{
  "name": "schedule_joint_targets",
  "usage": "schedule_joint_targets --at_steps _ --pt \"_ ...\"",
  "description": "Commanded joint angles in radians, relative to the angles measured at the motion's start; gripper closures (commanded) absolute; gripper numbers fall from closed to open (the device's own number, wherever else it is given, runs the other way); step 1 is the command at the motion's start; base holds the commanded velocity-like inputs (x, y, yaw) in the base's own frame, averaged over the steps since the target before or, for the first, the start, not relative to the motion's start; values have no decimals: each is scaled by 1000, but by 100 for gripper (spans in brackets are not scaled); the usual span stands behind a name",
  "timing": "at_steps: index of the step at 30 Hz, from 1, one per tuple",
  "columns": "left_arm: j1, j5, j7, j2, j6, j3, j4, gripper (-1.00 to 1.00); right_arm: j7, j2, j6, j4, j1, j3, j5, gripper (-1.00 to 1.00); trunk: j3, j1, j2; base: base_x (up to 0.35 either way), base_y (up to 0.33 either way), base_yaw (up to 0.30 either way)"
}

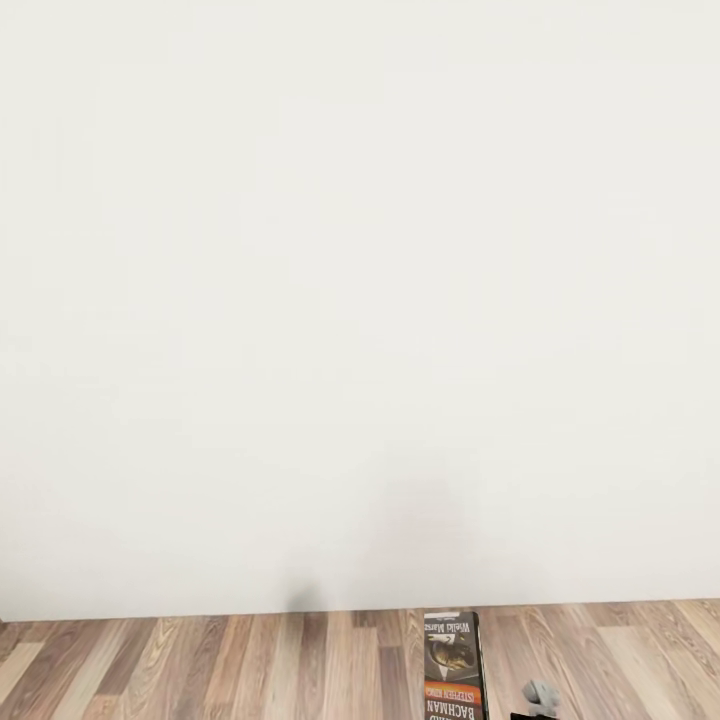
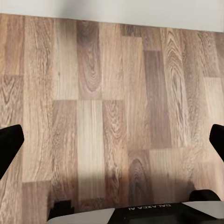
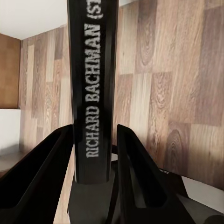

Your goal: In the bedroom, move the book from the bed onto either nightstand, and place the two sandals side by side next to the bed.

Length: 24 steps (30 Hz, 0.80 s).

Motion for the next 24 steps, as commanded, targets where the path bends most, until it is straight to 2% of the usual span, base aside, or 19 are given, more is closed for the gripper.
schedule_joint_targets --at_steps 1,8,14,24 --pt "-1 10 -3 1 -3 -8 1 -100 4 0 9 2 -2 0 -12 100 -2 1 -2 328 0 0" --pt "-1 10 -3 1 -3 -8 1 -100 4 0 9 1 -2 0 -12 100 -2 1 -2 328 0 -26" --pt "-1 10 -3 1 -3 -8 1 -100 4 0 9 2 -2 0 -12 100 -2 1 -2 318 0 -165" --pt "-1 10 -3 1 -3 -8 1 -100 4 -1 9 2 -2 0 -12 100 -2 1 -2 46 0 -219"
